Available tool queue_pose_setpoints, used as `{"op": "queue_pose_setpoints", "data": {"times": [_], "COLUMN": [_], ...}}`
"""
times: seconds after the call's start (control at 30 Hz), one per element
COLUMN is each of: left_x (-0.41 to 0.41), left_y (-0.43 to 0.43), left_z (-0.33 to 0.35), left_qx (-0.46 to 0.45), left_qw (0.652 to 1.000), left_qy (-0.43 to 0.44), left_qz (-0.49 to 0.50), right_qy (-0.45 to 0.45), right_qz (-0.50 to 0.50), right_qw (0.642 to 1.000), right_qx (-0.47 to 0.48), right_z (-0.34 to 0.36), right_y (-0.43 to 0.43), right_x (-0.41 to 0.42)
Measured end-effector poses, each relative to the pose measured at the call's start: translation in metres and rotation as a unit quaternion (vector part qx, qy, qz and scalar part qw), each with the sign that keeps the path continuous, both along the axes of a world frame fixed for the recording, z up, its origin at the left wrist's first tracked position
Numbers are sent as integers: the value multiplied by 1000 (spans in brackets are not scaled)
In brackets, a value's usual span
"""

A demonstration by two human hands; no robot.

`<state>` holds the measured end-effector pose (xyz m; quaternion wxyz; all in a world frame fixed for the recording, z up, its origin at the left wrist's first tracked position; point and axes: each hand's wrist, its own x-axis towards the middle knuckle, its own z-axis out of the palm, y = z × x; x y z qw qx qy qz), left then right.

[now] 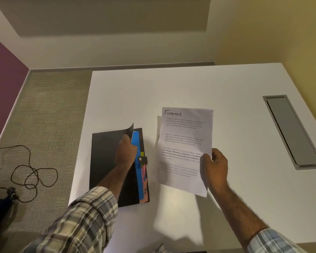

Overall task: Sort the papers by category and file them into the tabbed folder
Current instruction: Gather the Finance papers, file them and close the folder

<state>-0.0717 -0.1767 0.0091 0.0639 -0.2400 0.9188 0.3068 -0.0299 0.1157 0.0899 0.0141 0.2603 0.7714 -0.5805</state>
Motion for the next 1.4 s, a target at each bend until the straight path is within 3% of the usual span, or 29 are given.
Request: {"op": "queue_pose_setpoints", "data": {"times": [0.27, 0.47, 0.67, 1.07, 1.4], "left_x": [9, 14, 17, 15, 10], "left_y": [-20, -28, -27, -37, -26], "left_z": [27, 43, 52, 58, 58], "left_qx": [73, 98, 101, 99, 71], "left_qw": [996, 993, 992, 992, 995], "left_qy": [36, 53, 63, 62, 60], "left_qz": [31, 50, 49, 49, 32], "right_qy": [27, 9, -80, -62, -109], "right_qz": [15, 88, 166, 193, 306], "right_qw": [999, 995, 982, 975, 944], "right_qx": [-18, 52, 50, 88, 58], "right_z": [1, -6, -18, -16, -53], "right_y": [-42, -80, -107, -118, -168], "right_x": [-16, -9, -3, -3, -20]}}
